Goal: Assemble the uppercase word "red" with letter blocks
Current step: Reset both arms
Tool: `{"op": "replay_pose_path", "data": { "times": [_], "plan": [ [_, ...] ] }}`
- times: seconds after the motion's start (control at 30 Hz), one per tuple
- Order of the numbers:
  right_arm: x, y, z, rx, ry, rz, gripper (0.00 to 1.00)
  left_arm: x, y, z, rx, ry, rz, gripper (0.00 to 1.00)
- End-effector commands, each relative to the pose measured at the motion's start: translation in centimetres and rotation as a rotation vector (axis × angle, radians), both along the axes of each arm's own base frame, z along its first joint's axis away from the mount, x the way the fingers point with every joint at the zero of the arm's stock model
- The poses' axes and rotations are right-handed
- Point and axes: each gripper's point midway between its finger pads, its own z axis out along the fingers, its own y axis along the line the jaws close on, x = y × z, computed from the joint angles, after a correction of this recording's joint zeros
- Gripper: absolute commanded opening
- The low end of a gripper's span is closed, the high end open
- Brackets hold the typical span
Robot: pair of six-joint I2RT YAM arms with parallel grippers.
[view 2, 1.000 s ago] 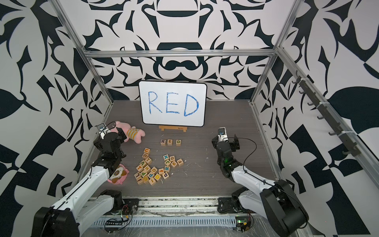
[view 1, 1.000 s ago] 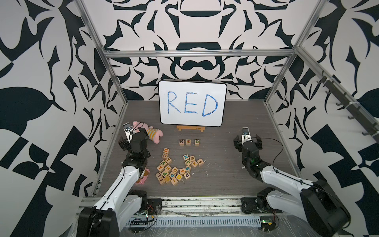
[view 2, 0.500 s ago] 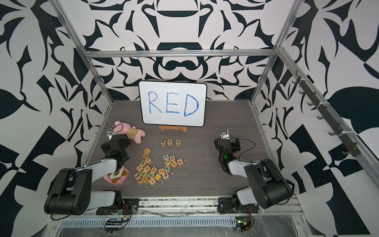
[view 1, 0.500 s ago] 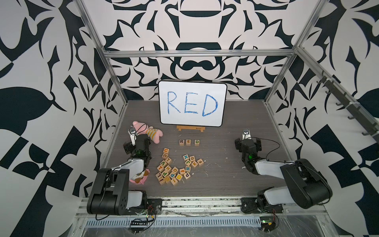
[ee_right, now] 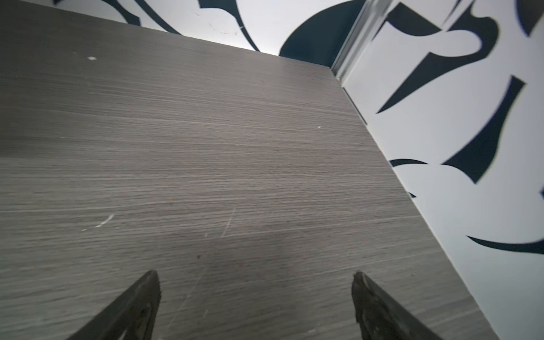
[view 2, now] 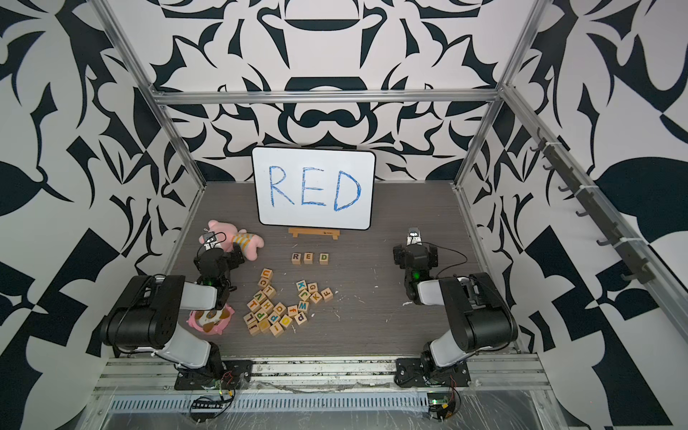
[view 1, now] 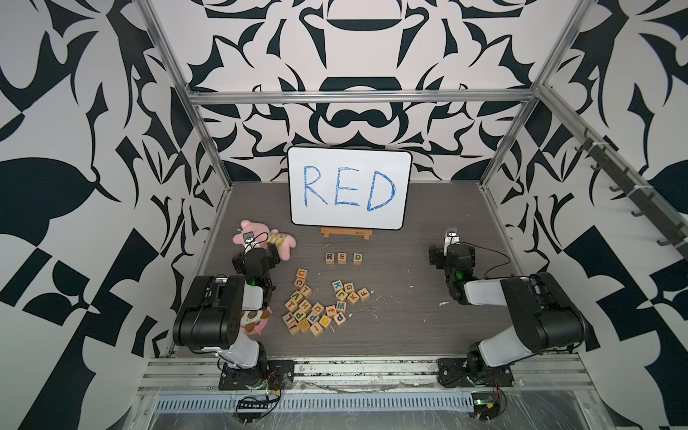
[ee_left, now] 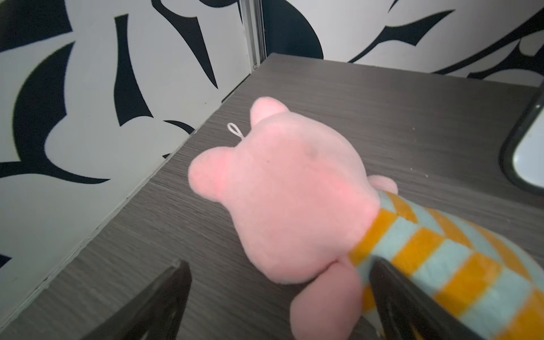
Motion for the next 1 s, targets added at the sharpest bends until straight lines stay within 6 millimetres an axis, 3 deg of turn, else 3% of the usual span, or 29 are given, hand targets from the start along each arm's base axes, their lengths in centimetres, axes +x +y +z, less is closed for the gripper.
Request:
{"op": "replay_pose_path", "data": {
  "times": [0.0, 0.07, 0.97],
  "plan": [
    [1.0, 0.7, 1.8, 0.064, -0.071, 0.03, 1.0, 1.1, -0.2, 1.5, -0.012, -0.065, -0.033, 0.99],
    [0.6, 0.5, 0.8, 0.109, -0.103, 0.057, 1.0, 1.2, -0.2, 1.7, -0.012, -0.065, -0.035, 0.99],
    [0.6, 0.1, 0.8, 0.102, -0.09, 0.035, 1.0, 1.1, -0.1, 1.5, -0.02, -0.051, -0.029, 0.99]
  ]
}}
